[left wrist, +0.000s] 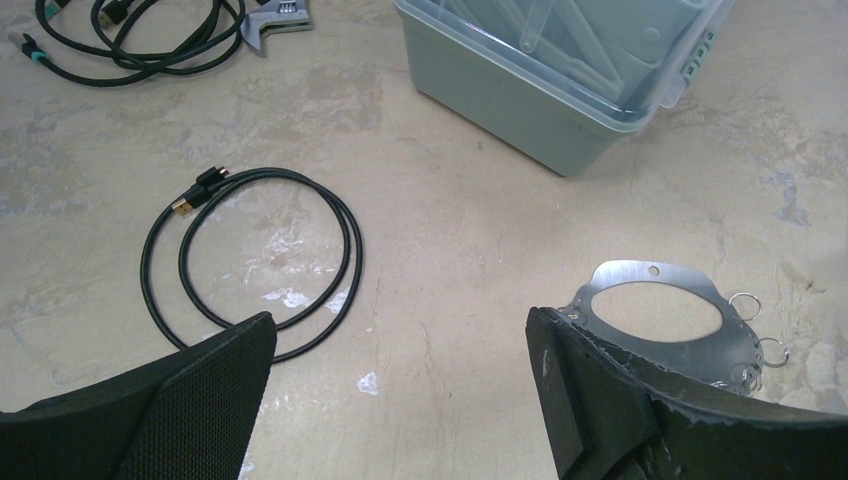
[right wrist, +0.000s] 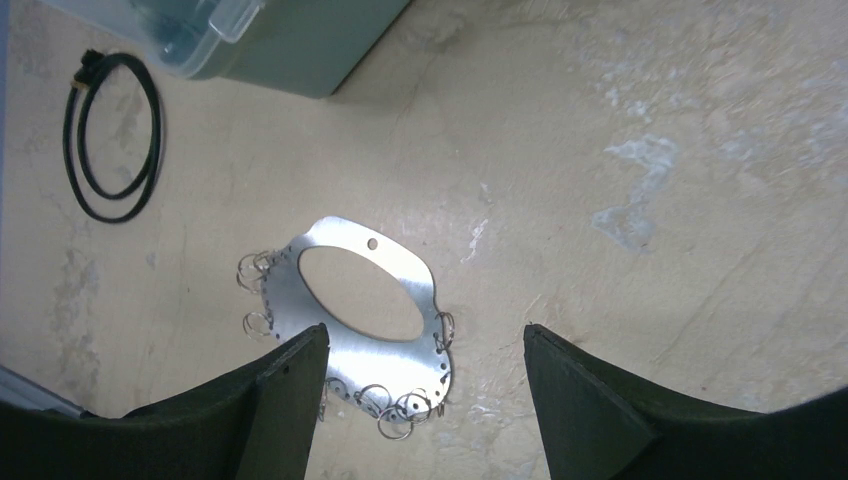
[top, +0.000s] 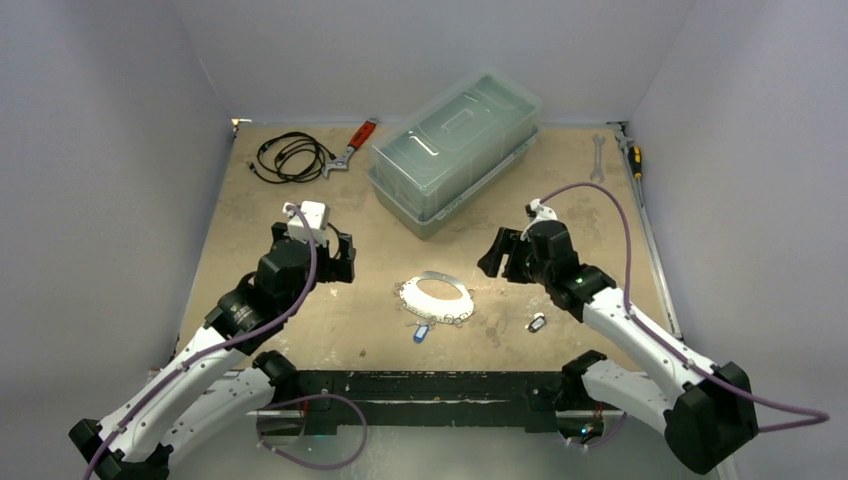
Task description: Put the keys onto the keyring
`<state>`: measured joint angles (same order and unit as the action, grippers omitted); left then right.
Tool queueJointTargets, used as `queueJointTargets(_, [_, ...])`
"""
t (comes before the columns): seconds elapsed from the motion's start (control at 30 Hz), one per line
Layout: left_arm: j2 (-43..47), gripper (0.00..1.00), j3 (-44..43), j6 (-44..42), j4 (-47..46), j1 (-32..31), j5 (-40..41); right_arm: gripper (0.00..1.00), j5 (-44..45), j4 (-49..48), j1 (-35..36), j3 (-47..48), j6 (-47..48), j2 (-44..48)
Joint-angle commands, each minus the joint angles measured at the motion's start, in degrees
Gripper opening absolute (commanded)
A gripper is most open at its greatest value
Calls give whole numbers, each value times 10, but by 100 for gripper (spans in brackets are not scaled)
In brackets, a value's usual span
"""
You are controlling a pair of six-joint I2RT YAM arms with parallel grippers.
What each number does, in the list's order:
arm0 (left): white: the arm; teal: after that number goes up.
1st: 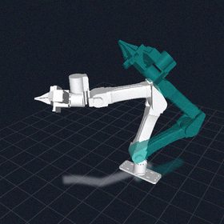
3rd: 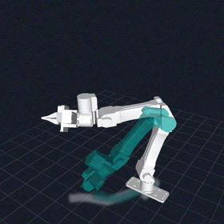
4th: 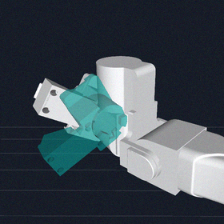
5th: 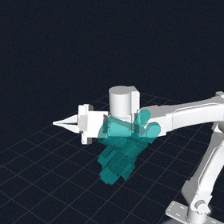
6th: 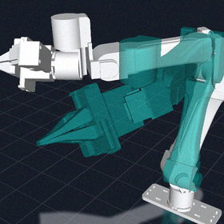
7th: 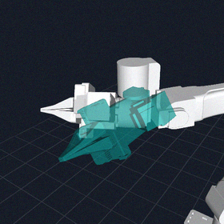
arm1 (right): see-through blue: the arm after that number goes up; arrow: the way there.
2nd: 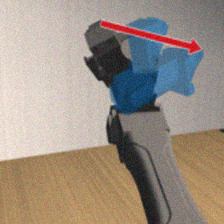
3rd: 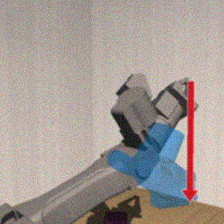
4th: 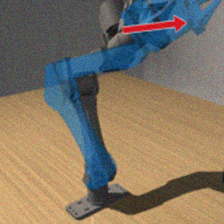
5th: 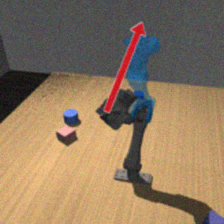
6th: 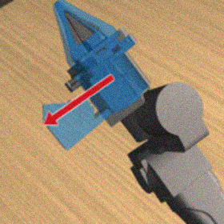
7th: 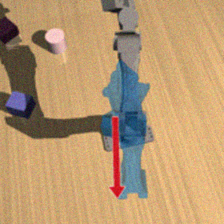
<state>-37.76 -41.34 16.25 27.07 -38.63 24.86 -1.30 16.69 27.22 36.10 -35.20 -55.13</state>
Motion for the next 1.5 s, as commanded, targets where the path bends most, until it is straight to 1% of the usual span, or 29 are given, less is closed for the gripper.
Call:
queueJointTargets(0.0, [-3, 93, 2, -13, -16, 4, -19, 70, 1, -70, 32, -18, -29, -42])
queueJointTargets(0.1, [-7, 91, 2, -15, -19, 4, -30, 60, -5, -101, 42, -32, -37, -72])
queueJointTargets(0.27, [-11, 90, 2, -17, -19, 4, -30, 53, -19, -137, 45, -47, -36, -119])
queueJointTargets(0.4, [-17, 88, 1, -17, -18, 4, -31, 50, -34, -160, 47, -55, -35, -143])
queueJointTargets(0.63, [-22, 87, 0, -19, -18, 4, -32, 37, -47, -186, 47, -66, -30, -170])
queueJointTargets(0.83, [-25, 86, 0, -18, -18, 4, -30, 36, -57, -199, 48, -70, -26, -193])
queueJointTargets(0.97, [-29, 86, 0, -19, -17, 3, -30, 32, -69, -207, 48, -73, -23, -205])
queueJointTargets(1.47, [-40, 85, -1, -21, -17, 4, -24, 20, -69, -206, 48, -70, -10, -223])
